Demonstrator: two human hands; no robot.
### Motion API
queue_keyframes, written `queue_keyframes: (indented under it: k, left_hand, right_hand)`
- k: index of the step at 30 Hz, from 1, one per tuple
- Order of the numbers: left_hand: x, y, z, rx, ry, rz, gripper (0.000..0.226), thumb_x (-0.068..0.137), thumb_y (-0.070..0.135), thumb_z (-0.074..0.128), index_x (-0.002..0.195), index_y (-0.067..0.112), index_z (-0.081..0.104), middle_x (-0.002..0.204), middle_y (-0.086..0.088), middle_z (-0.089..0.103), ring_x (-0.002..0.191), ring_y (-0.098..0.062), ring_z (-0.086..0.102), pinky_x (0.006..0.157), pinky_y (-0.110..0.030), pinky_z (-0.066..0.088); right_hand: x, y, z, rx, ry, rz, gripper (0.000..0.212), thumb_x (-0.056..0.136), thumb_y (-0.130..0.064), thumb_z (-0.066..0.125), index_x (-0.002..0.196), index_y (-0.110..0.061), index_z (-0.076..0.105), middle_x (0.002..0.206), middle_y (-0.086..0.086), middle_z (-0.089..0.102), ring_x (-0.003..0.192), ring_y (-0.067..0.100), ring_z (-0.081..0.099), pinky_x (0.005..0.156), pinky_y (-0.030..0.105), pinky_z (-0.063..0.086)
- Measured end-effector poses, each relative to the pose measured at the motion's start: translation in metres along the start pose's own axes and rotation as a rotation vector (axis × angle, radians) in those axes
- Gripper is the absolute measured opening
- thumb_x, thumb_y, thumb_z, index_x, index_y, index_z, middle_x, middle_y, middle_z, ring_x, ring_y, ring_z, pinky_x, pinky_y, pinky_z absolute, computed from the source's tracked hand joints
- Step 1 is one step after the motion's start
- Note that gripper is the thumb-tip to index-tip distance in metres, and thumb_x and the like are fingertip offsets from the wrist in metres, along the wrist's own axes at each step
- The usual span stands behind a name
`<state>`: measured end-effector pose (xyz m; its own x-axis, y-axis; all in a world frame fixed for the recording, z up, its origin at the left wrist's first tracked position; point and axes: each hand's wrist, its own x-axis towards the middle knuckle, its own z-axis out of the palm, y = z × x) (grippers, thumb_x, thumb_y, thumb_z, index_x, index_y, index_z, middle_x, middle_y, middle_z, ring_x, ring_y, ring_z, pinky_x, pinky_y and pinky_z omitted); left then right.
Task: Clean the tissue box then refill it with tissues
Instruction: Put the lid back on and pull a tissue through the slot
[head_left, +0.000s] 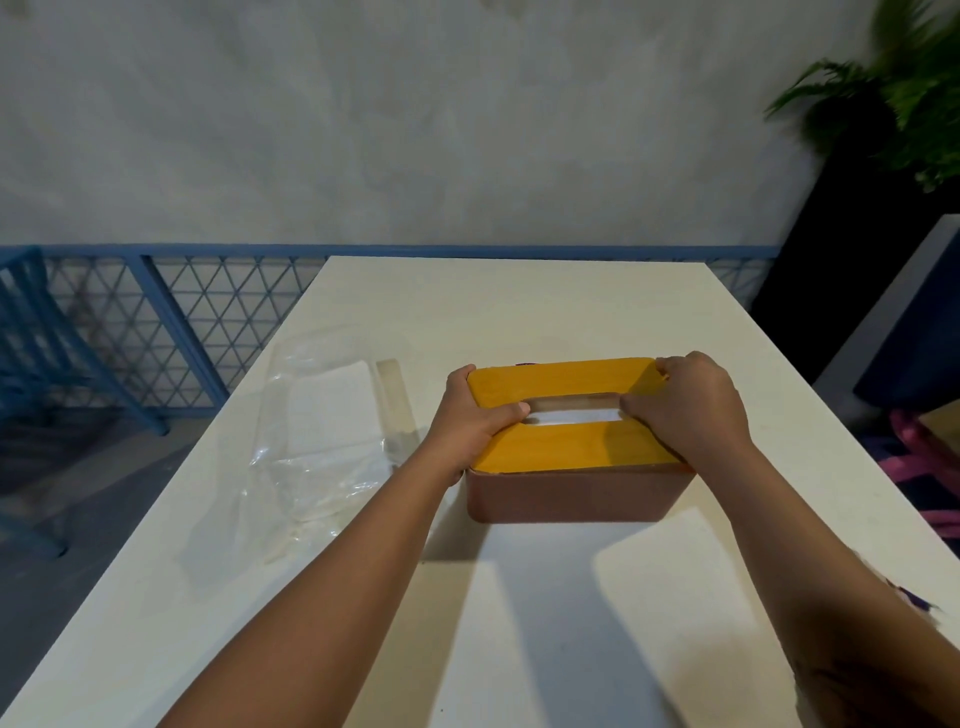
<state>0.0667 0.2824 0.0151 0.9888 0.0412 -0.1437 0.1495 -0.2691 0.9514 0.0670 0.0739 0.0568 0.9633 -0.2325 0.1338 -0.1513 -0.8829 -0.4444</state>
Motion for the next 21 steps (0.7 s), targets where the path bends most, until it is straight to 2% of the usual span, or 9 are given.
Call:
queue_keyframes:
  k: [2,3,6,11,14,17,21]
  left_hand:
    - [0.001,0.001,0.0,0.019,0.0,-0.009,0.081,0.08,0.031,0.071,0.143,0.021,0.021,0.137,-0.005,0.041,0.114,-0.022,0.047,0.089,-0.034,0.045]
    - [0.001,0.001,0.0,0.031,-0.001,-0.011,0.081,0.08,0.031,0.071,0.142,0.021,0.021,0.137,-0.005,0.041,0.113,-0.022,0.047,0.089,-0.034,0.045]
    - [0.002,0.002,-0.001,0.065,-0.003,-0.006,0.079,0.081,0.03,0.07,0.142,0.021,0.022,0.136,-0.005,0.041,0.108,-0.019,0.046,0.086,-0.032,0.044]
    - [0.003,0.003,-0.002,0.077,0.003,-0.009,0.079,0.08,0.03,0.071,0.142,0.02,0.024,0.136,-0.006,0.043,0.107,-0.02,0.046,0.085,-0.032,0.043]
    - [0.004,0.004,-0.002,0.092,0.01,-0.004,0.079,0.08,0.03,0.072,0.142,0.019,0.024,0.135,-0.006,0.043,0.105,-0.018,0.046,0.084,-0.031,0.042]
    - [0.004,0.005,-0.001,0.123,0.028,-0.002,0.079,0.079,0.03,0.072,0.142,0.019,0.025,0.135,-0.006,0.043,0.111,-0.023,0.047,0.086,-0.032,0.043]
    - [0.004,0.006,0.0,0.162,0.037,0.0,0.078,0.079,0.03,0.072,0.142,0.017,0.026,0.135,-0.007,0.044,0.116,-0.025,0.047,0.087,-0.032,0.042]
  right_hand:
    - [-0.001,0.001,0.001,-0.104,0.002,-0.04,0.031,0.079,-0.036,0.065,0.091,-0.007,0.065,0.086,0.007,0.05,0.096,0.028,0.05,0.069,0.032,0.035]
    - [-0.002,0.001,0.001,-0.179,-0.003,-0.062,0.032,0.082,-0.04,0.061,0.087,-0.008,0.065,0.086,0.007,0.052,0.1,0.029,0.049,0.073,0.034,0.036]
    - [-0.003,0.0,0.003,-0.349,0.006,-0.101,0.043,0.091,-0.048,0.045,0.094,-0.011,0.067,0.095,0.007,0.06,0.105,0.027,0.046,0.081,0.038,0.036]
    - [-0.011,0.001,0.012,-0.478,0.089,-0.143,0.045,0.095,-0.047,0.036,0.095,-0.015,0.067,0.087,0.003,0.064,0.104,0.024,0.047,0.083,0.038,0.033]
    - [-0.018,0.001,0.018,-0.48,0.143,-0.118,0.043,0.096,-0.044,0.036,0.1,-0.013,0.064,0.092,0.007,0.065,0.105,0.028,0.047,0.083,0.039,0.032]
    - [-0.022,0.002,0.023,-0.458,0.16,-0.073,0.041,0.096,-0.043,0.037,0.109,-0.013,0.06,0.105,0.011,0.06,0.108,0.031,0.046,0.084,0.041,0.033]
    - [-0.022,0.002,0.026,-0.419,0.153,-0.058,0.038,0.097,-0.038,0.036,0.113,-0.009,0.054,0.111,0.012,0.054,0.107,0.032,0.046,0.086,0.044,0.034]
